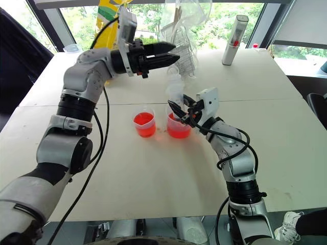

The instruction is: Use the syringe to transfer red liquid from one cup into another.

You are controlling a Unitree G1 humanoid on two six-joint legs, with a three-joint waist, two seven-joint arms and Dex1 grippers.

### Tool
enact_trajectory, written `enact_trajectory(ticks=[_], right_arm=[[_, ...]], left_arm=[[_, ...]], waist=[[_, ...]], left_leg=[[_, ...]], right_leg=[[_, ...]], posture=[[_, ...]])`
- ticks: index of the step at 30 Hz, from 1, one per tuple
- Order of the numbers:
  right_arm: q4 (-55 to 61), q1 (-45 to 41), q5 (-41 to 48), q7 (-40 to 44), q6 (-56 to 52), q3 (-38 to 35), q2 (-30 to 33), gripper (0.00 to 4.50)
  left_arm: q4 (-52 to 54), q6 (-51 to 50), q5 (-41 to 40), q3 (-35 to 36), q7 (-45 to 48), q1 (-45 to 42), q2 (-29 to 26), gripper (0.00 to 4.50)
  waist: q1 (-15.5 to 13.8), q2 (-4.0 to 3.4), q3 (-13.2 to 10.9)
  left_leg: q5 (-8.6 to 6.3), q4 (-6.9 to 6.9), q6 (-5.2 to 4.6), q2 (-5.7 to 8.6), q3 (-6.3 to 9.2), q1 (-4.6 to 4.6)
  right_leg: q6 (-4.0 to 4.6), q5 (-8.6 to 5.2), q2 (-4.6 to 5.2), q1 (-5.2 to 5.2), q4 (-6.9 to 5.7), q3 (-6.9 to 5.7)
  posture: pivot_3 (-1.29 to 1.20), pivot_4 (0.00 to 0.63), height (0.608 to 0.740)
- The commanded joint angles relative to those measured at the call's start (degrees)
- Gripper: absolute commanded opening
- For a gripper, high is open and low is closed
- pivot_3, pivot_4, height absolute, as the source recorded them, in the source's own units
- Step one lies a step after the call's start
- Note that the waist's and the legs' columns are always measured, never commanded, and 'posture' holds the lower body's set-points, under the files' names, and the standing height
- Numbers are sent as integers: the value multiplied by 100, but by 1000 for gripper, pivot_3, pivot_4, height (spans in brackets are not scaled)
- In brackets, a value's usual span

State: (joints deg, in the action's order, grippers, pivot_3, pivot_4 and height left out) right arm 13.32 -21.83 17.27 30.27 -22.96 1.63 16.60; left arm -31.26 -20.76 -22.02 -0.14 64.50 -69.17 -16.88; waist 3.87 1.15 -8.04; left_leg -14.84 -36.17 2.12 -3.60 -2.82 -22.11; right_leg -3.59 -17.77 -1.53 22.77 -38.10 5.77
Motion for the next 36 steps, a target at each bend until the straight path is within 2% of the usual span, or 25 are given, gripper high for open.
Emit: enact_trajectory(ticks=[1, 2, 10, 14, 20, 24, 31, 36], right_arm=[[173, -75, 94, -14, -60, -15, -3, 1400], [181, -88, 97, -23, -69, -18, -9, 1400], [219, -417, 119, -166, -135, -155, 15, 1400], [304, -903, 167, -223, -201, -303, 122, 1400], [389, -1695, 428, 14, -333, -209, 172, 1400], [311, -2006, 687, 65, -432, 12, -216, 1400], [-386, -1877, 462, 244, 103, 560, -875, 1400], [-861, -1732, 285, 372, 497, 721, -1036, 1400]], left_arm=[[389, -25, -73, 143, -81, 211, -143, 4264], [452, -44, -90, 156, -89, 252, -174, 4427], [1196, -776, -612, 535, 122, 773, -938, 4427], [1470, -1020, -702, 692, 112, 1080, -1431, 4427], [1502, -1130, -752, 916, 12, 1219, -1877, 4427], [1480, -1125, -733, 984, -10, 1215, -2056, 4427], [1644, -1265, -875, 1081, -64, 1177, -2231, 4427], [1885, -1765, -1389, 1326, -87, 1025, -2306, 4427]], waist=[[1, 0, 0], [3, 0, 0], [17, -2, -2], [6, -2, -2], [-7, -2, -2], [1, -1, -1], [7, -1, -1], [6, -1, -1]], left_leg=[[0, 0, 0, 0, 0, 6], [0, -1, 0, 0, -1, 8], [0, 2, 0, -2, 0, -1], [1, -1, 1, -4, 0, 1], [1, -1, 2, -6, 2, -7], [1, -1, 2, -7, 2, -8], [1, -3, 2, -8, 2, -9], [1, -3, 2, -8, 2, -13]], right_leg=[[0, 0, 1, -5, 0, 0], [0, 0, 2, -6, 0, 0], [0, 0, 3, 3, 0, 2], [0, 0, 5, 3, -4, 2], [0, 0, 12, 6, 0, -3], [1, 0, 15, 8, -1, -4], [1, 0, 22, 9, -4, -6], [1, 0, 26, 10, -2, -10]], posture=[[0, 150, 739], [0, 150, 739], [0, 150, 739], [0, 150, 739], [0, 150, 739], [0, 150, 739], [0, 150, 739], [0, 150, 739]])
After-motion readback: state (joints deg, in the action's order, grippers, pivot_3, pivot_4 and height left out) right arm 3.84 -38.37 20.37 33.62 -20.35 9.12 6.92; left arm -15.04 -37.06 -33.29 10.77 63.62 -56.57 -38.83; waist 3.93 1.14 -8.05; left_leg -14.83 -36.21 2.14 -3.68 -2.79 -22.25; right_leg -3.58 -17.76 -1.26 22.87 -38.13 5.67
